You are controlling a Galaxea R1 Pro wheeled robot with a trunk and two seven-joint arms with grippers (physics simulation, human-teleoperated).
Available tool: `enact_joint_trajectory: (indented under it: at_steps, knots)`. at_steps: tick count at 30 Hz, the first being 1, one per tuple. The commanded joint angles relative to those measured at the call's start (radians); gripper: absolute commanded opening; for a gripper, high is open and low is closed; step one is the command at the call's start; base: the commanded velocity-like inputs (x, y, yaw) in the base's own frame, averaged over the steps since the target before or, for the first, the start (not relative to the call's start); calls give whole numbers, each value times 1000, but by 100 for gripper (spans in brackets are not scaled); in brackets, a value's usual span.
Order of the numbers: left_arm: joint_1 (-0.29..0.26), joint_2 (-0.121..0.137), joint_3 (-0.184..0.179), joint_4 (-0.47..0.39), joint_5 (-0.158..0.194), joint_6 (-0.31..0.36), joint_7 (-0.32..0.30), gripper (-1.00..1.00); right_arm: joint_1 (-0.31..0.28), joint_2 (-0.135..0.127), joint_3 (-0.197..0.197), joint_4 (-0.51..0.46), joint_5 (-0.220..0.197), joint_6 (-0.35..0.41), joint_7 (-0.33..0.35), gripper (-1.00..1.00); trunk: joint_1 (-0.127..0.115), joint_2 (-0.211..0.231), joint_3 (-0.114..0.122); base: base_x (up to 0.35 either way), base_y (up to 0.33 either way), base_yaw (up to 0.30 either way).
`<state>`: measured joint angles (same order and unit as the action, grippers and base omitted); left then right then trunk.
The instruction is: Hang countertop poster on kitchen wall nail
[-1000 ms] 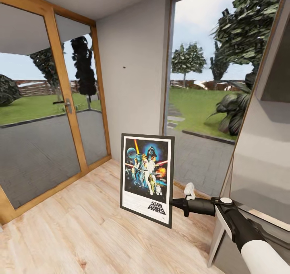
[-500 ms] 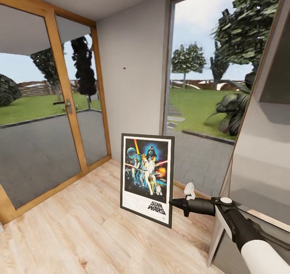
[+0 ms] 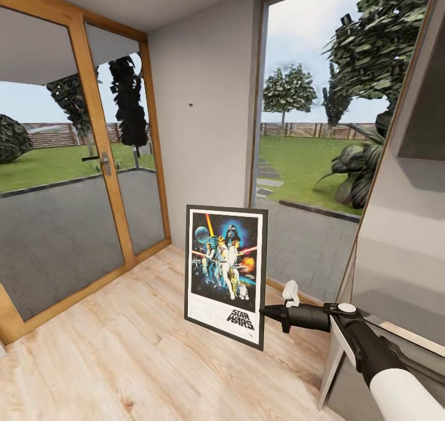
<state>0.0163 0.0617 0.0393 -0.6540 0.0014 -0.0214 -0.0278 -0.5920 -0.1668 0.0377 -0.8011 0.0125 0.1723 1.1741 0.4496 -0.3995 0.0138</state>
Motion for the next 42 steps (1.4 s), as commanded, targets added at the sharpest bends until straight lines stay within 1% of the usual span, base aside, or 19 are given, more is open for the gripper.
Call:
enact_joint_trajectory:
  at_steps: [1, 19, 33, 42]
  knots:
    - [1, 0, 2, -1, 0, -1, -3, 100, 0, 0, 1, -1, 0, 10, 4, -100, 0, -1, 0, 0, 0, 0]
    - [1, 0, 6, 2, -1, -3, -1, 100, 0, 0, 1, -3, -1, 9, 4, -100, 0, -1, 0, 0, 8, 0]
    - [1, 0, 8, 2, 0, -3, -1, 100, 0, 0, 1, -3, 0, 10, 4, -100, 0, -1, 0, 18, 255, 0]
    - [1, 0, 8, 3, 0, -2, -3, 100, 0, 0, 1, -3, 1, 9, 4, -100, 0, -1, 0, 174, 282, 0]
